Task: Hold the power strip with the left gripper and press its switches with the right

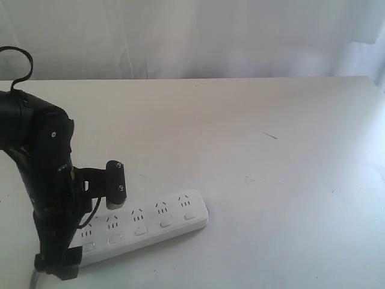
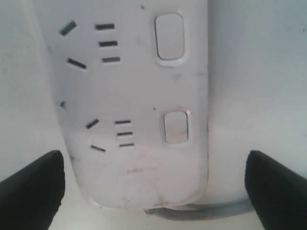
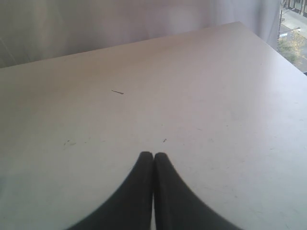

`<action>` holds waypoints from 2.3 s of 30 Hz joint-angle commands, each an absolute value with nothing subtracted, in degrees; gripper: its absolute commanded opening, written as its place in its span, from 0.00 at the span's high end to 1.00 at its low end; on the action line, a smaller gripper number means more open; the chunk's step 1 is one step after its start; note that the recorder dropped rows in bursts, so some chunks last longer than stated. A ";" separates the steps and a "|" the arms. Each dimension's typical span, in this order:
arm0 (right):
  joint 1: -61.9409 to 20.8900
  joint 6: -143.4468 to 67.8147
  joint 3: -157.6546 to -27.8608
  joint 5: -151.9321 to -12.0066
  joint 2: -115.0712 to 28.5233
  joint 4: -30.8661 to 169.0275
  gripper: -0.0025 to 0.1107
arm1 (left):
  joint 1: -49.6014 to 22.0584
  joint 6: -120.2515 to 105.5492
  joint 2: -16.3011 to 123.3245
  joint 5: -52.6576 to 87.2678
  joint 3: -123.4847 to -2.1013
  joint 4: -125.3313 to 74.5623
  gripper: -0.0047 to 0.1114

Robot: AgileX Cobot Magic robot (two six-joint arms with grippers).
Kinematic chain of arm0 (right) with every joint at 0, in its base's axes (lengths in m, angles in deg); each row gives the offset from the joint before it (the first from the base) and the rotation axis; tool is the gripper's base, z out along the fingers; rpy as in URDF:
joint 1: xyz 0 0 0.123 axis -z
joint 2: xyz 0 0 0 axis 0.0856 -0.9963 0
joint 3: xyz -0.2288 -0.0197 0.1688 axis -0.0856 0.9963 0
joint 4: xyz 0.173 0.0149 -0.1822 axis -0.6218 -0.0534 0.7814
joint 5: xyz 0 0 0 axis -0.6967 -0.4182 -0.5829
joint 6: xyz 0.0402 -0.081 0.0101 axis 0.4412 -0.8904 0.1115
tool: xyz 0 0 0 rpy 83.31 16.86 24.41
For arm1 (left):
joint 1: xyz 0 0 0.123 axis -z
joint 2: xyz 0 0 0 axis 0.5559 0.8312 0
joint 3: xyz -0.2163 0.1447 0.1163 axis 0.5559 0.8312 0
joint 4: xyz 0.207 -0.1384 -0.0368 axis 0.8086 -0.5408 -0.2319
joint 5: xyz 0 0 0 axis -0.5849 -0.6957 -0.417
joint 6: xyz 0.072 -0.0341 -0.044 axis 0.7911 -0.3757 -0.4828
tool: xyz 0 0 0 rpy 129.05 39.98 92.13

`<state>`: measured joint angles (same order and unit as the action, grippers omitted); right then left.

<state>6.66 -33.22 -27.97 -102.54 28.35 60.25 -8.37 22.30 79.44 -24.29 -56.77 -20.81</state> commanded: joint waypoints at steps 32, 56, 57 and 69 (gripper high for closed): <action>6.60 -32.86 -27.86 -102.14 28.52 60.30 0.98 | -8.55 15.37 83.09 -15.74 -56.89 -23.60 0.06; 6.60 -32.86 -27.86 -102.14 28.52 60.30 0.98 | -8.55 14.83 83.09 -12.33 -51.77 -21.08 0.06; 6.60 -32.86 -27.86 -102.14 28.52 60.30 0.98 | -8.55 14.98 83.09 -12.63 -51.77 -20.41 0.06; 6.60 -32.86 -27.86 -102.14 28.52 60.30 0.98 | -9.13 14.98 82.62 -14.03 -51.88 -14.73 0.06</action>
<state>6.66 -33.12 -27.97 -102.54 28.35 60.25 -8.38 14.78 82.22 -13.26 -52.91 -18.32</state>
